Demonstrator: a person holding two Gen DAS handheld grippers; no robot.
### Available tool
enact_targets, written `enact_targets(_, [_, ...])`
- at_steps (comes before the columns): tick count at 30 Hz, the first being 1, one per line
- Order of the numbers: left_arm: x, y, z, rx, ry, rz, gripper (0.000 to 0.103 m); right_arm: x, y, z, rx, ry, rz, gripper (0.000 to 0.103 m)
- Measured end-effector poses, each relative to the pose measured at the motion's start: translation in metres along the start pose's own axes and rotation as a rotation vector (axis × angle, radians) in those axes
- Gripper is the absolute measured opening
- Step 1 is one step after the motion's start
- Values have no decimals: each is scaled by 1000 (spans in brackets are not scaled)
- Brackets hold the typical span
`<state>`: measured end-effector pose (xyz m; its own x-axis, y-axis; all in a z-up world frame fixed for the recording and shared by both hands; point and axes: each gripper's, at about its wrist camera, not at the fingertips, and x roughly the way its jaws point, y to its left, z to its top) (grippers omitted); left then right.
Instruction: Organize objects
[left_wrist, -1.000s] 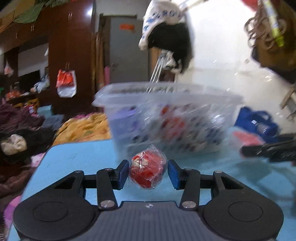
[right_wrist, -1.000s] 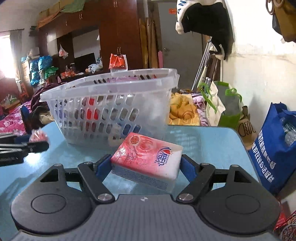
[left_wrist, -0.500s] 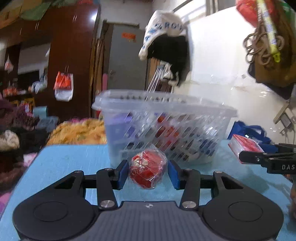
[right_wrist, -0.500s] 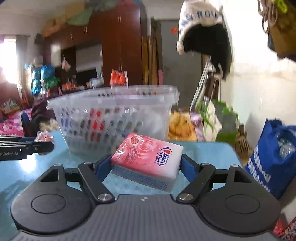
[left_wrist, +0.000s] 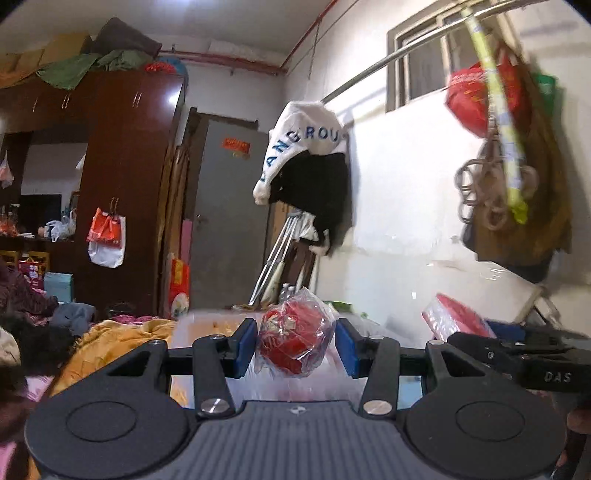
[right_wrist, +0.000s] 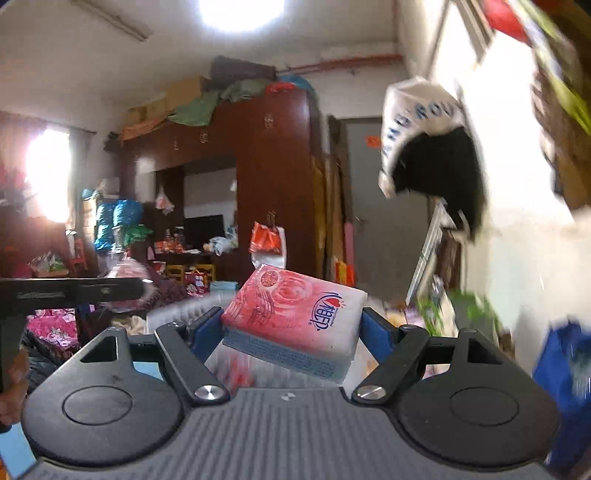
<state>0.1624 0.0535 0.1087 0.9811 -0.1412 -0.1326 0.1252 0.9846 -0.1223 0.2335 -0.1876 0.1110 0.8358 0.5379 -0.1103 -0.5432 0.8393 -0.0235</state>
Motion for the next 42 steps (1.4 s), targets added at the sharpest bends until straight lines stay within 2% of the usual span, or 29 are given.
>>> enact_targets(2, [29, 1, 22, -4, 73, -1, 50, 33, -5, 23, -25, 65, -26, 81])
enact_targets(4, [60, 4, 36, -23, 139, 22, 50, 61, -11, 32, -32, 110, -34, 81])
enact_targets(8, [106, 8, 34, -11, 228, 74, 51, 93, -15, 19, -80, 163, -58, 83])
enact_targets(9, [116, 10, 29, -7, 249, 92, 58, 100, -15, 13, -99, 173, -63, 89])
enact_targets(10, [122, 14, 24, -13, 267, 107, 65, 103, -14, 7, -117, 182, -73, 100])
enact_targets(11, [127, 18, 19, -22, 280, 115, 77, 103, -12, 1, -128, 183, -81, 103])
enact_targets(12, [129, 21, 15, -36, 284, 119, 79, 101, -12, -3, -134, 184, -83, 103])
enact_targets(16, [111, 29, 12, -57, 247, 94, 80, 77, -18, -3, -56, 141, -36, 103])
enact_targets(18, [93, 27, 12, -37, 204, 86, 90, 62, -20, 1, -15, 122, -7, 103])
enact_targets(21, [60, 27, 13, -75, 139, 36, 101, 41, -13, 2, -38, 104, -7, 103])
enact_targets(24, [35, 34, 12, -132, 121, -37, 103, 30, -7, -1, -81, 102, -16, 103])
enact_targets(28, [27, 33, 8, -74, 149, 6, 103, 20, 2, -8, -120, 105, -104, 103])
enact_targets(30, [30, 35, 7, -65, 172, 20, 103, 21, 2, -6, -115, 126, -108, 103])
enact_targets(34, [29, 47, 8, -105, 163, -40, 103, 25, -5, -1, -55, 167, -88, 103])
enact_targets(36, [27, 49, 7, -107, 158, -44, 103, 24, -7, -1, -40, 173, -90, 103])
enact_targets(42, [27, 35, 5, 4, 200, 48, 103, 25, -7, -6, -29, 193, -113, 103])
